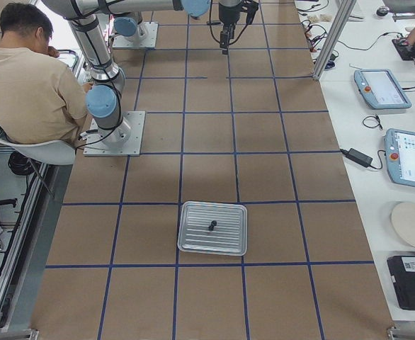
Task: Place bearing gear from tray to pile
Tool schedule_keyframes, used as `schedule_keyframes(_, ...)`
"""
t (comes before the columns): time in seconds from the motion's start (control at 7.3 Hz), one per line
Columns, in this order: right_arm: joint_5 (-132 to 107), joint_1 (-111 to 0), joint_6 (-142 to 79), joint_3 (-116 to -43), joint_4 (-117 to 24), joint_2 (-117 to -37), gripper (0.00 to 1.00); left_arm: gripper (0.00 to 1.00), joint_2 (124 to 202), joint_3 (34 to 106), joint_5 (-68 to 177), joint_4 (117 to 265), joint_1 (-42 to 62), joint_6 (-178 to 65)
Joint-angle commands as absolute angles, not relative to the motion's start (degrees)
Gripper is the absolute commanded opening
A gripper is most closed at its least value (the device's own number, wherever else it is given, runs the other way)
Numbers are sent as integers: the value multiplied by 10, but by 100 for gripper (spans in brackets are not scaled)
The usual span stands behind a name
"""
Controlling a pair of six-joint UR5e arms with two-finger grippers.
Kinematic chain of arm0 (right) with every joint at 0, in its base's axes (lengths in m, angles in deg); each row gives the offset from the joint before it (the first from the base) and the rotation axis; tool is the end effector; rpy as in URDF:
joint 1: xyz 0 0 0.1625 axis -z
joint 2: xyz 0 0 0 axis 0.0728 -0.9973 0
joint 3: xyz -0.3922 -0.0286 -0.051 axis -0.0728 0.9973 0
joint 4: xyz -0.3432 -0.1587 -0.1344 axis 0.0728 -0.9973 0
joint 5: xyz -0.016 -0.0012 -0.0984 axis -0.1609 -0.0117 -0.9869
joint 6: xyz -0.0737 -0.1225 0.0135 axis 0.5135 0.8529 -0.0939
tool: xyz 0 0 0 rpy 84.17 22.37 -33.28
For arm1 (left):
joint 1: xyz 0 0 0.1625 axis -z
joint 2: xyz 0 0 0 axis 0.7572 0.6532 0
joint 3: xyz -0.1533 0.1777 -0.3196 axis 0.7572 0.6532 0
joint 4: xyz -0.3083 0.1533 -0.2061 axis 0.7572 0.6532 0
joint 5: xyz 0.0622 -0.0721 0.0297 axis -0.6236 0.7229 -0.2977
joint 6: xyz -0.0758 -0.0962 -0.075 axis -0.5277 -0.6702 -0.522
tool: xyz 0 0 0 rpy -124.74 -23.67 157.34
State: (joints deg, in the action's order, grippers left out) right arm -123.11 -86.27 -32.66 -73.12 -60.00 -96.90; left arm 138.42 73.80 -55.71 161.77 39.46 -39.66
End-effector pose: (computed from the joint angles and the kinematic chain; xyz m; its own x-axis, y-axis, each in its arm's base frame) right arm 0.1432 -0.4875 0.4407 -0.9538 0.2950 -0.0574 0.2974 0.9540 -0.0377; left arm -0.1257 -0.4528 0.4249 -0.9998 0.0101 0.0181 0.0090 0.9982 -0.0587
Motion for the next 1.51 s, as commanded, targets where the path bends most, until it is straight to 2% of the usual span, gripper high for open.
schedule_keyframes(0.0,-1231,-863,-322,-732,-603,-969,100,100,1382,740,-557,1619,395,-397)
schedule_keyframes(0.27,-1241,-863,-318,-732,-603,-969,100,100,1382,740,-558,1619,395,-397)
schedule_keyframes(0.55,-1324,-847,-170,-730,-595,-956,100,100,1382,740,-557,1619,395,-397)
schedule_keyframes(1.1,-1324,-565,254,-727,-593,-958,100,100,1381,740,-557,1619,395,-397)
schedule_keyframes(1.37,-1298,-416,532,-731,-602,-913,100,100,1382,740,-557,1619,395,-397)
